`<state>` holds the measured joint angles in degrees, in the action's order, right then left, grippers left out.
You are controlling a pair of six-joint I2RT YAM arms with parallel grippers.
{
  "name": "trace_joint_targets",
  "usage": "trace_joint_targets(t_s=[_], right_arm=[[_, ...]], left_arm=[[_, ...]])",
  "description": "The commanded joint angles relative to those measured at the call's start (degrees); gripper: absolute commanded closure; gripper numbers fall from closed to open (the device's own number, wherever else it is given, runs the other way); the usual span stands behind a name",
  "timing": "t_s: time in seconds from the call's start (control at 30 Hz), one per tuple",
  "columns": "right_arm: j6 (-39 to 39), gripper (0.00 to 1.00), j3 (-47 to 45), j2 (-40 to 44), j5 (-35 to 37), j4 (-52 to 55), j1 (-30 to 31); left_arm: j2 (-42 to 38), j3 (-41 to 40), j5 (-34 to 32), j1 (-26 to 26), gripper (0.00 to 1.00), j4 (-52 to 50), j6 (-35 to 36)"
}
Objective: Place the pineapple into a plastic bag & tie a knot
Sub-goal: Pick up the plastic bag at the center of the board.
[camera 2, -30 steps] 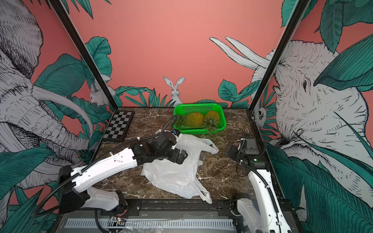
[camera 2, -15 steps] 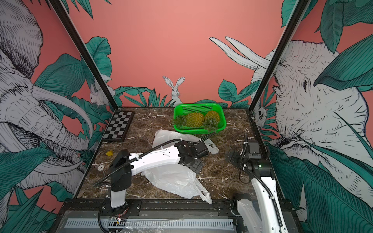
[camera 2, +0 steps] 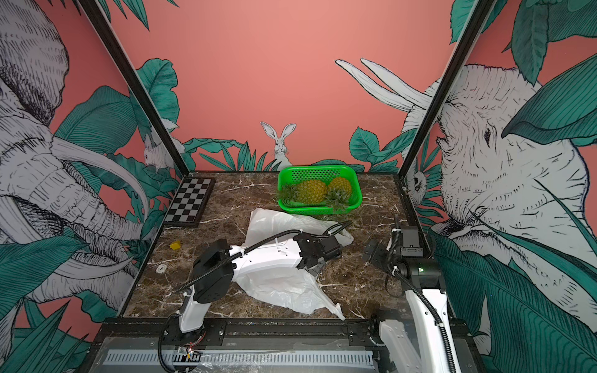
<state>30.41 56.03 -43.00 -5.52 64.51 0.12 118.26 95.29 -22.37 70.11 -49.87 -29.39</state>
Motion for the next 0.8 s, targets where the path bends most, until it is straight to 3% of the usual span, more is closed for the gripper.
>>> trace_joint_targets(t_s=[0.0, 0.13, 0.23, 0.43, 0.6, 0.77], right_arm=[[-2.72, 0.04, 1.9, -0.35, -2.11, 2.85, 0.23], [-4.48, 0.07, 2.64, -2.26, -6.99, 2.93, 0.48], [-3.91, 0.09, 3.36, -5.08, -7.91, 1.66, 3.87], [-1.15, 0.04, 11.12, -17.21, 2.76, -1.73, 19.05], [-2.0, 0.01, 25.61, -30.82, 12.71, -4.11, 20.27], [1.36, 0.02, 39.09, -44.76, 15.72, -6.08, 20.25]], left_arm=[[-8.66, -3.22, -6.41, -0.03, 1.0, -1.36, -1.66], [-19.52, -10.1, -5.76, -2.42, 1.0, -5.15, -5.25], [-27.55, -15.19, -2.44, -5.42, 1.0, -8.57, -6.89], [-38.1, -18.64, 2.76, -14.03, 1.0, -14.21, -4.97], [-40.27, -16.51, 4.82, -20.88, 1.0, -17.58, -2.44], [-41.91, -14.77, 2.42, -22.56, 1.0, -19.12, -4.9]])
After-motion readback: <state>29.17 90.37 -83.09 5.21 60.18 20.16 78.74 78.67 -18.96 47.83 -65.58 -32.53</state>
